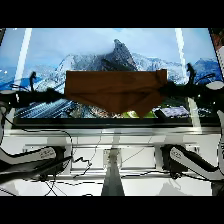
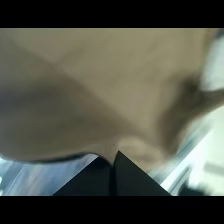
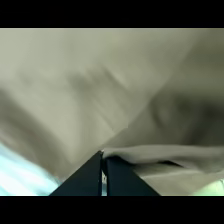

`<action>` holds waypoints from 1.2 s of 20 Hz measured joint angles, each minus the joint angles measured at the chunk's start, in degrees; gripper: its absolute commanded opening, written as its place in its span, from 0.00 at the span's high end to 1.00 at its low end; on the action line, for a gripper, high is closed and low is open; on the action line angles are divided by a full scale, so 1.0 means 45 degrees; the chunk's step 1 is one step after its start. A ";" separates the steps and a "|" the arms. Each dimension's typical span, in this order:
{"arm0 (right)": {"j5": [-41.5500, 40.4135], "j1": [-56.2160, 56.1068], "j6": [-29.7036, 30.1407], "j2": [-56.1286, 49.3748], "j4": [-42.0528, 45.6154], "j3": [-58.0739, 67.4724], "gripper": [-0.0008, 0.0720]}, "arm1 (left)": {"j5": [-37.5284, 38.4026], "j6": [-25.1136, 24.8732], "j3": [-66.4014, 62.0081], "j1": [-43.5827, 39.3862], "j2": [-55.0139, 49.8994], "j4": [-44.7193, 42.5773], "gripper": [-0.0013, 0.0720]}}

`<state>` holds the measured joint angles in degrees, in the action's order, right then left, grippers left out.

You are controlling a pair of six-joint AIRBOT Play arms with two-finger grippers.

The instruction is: Fold the clothes and pants, and hang the long-sleeved shirts on hangers.

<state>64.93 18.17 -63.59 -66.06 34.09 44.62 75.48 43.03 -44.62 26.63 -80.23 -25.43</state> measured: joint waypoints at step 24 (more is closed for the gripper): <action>-0.6965 -0.1248 -0.2618 -0.2312 0.1914 0.1166 0.04 | -0.6931 0.4493 -0.2569 -0.2404 -0.1690 -0.4235 0.05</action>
<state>33.58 12.56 -75.37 -76.47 42.70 49.87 44.29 63.24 -56.18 15.81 -87.83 -44.49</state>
